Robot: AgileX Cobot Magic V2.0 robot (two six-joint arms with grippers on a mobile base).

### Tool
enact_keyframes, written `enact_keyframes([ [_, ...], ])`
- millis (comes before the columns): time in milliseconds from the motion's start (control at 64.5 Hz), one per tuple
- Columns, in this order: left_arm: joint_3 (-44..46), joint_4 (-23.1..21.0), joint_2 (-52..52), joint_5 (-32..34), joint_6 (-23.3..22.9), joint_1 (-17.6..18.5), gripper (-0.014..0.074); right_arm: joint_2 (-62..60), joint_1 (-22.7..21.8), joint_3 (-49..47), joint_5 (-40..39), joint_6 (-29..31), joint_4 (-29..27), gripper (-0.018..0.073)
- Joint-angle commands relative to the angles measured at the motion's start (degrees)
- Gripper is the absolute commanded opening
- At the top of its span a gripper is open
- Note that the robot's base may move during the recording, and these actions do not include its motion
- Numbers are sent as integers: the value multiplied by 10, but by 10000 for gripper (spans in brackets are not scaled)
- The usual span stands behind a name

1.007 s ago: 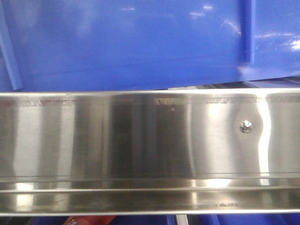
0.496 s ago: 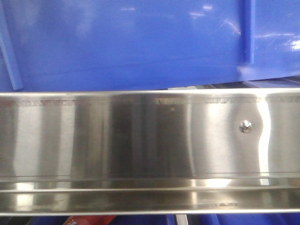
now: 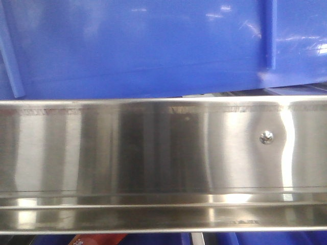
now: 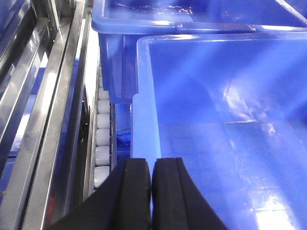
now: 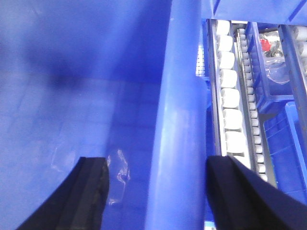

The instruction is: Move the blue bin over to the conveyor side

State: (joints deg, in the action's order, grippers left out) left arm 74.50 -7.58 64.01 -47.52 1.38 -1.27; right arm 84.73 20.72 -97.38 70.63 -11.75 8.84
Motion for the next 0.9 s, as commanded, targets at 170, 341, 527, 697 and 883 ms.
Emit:
enact_keyframes([
  [170, 4, -4, -1, 4, -4, 2, 11, -7, 0, -3, -7, 7, 10, 319],
  [341, 4, -4, -1, 4, -4, 2, 11, -7, 0, -3, -7, 7, 10, 317],
  [527, 4, -4, -1, 4, -4, 2, 11, -7, 0, 3, -7, 7, 10, 167],
  [697, 4, -27, 4, 4, -4, 3, 18, -7, 0, 15, -7, 7, 10, -104],
  [883, 4, -23, 27, 30, 1, 3, 122, -7, 0, 15, -7, 7, 10, -78],
])
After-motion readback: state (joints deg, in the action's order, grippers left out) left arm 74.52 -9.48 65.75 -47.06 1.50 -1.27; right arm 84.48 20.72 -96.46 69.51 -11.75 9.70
